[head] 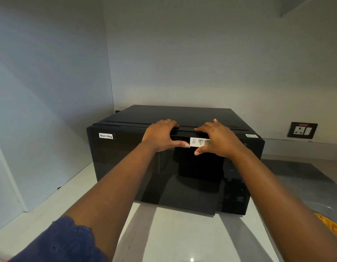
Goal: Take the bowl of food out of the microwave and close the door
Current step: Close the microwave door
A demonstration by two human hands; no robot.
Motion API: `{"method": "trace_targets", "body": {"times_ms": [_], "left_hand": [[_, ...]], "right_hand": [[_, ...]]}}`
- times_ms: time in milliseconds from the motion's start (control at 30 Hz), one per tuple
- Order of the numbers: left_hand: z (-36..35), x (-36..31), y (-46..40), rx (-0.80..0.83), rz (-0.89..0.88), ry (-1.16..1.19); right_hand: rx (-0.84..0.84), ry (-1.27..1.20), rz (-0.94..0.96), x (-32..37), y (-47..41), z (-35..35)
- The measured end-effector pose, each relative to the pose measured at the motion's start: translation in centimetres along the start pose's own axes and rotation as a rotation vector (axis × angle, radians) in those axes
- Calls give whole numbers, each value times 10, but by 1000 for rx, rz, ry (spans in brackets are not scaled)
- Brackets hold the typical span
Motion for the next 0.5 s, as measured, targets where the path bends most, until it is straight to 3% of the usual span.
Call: {"method": "trace_targets", "body": {"times_ms": [500], "left_hand": [[5, -12, -3, 18, 72, 7]], "right_hand": [[-57, 18, -44, 2, 0, 1]]}}
Point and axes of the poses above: each hand's wrist, its own y-axis away from the middle knuckle, its own z-axis out of the back of the hand, x = y × z, the point moved 6 cm from there along -y, towards the middle knuckle, and after that the axes turned 14 degrees about y, right-handed, at the moved point
